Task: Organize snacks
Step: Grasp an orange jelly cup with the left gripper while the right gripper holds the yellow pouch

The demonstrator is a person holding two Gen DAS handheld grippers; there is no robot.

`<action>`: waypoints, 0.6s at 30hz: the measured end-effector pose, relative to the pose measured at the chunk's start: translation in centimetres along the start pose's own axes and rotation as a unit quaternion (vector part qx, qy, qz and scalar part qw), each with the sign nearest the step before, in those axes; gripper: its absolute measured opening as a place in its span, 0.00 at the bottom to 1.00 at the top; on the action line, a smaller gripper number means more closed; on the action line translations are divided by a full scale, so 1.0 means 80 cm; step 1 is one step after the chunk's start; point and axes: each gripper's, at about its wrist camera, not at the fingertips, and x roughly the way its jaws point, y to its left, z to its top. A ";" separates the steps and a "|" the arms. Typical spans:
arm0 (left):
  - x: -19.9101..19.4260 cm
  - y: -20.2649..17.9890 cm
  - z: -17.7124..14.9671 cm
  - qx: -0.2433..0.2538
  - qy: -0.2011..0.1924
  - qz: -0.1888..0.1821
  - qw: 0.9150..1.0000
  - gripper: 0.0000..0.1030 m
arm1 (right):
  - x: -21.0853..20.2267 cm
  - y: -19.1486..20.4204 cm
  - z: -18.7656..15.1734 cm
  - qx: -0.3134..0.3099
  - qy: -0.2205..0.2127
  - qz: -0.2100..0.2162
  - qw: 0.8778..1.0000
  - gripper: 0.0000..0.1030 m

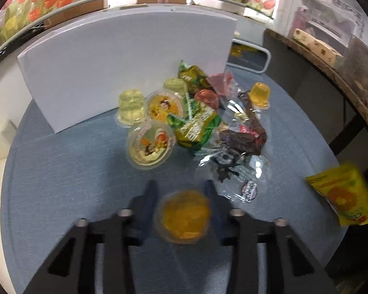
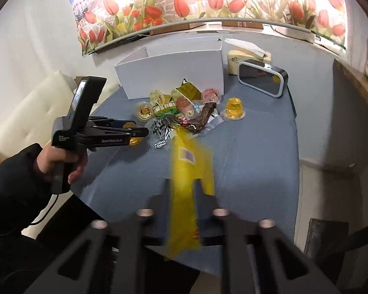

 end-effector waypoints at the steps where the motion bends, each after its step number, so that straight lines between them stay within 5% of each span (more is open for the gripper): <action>1: 0.000 0.000 0.001 0.003 0.000 0.001 1.000 0.34 | -0.001 0.000 0.000 0.001 0.001 0.001 1.000 0.13; 10: -0.009 -0.007 -0.012 0.028 -0.021 -0.003 0.999 0.33 | 0.043 0.010 -0.018 0.006 0.008 0.014 1.000 0.12; 12: -0.013 -0.008 -0.013 0.032 -0.025 -0.004 0.999 0.33 | 0.049 0.021 -0.021 -0.001 0.011 0.000 1.000 0.44; 13: -0.015 -0.008 -0.013 0.032 -0.028 -0.003 0.999 0.33 | 0.051 0.026 -0.022 -0.006 0.009 -0.009 1.000 0.85; 14: -0.016 -0.007 -0.011 0.028 -0.030 -0.005 0.999 0.33 | 0.052 0.032 -0.023 -0.016 0.000 -0.013 1.000 0.96; 18: -0.031 -0.008 -0.013 0.029 -0.037 -0.010 0.999 0.33 | 0.062 0.040 -0.021 -0.017 0.008 -0.035 0.999 0.96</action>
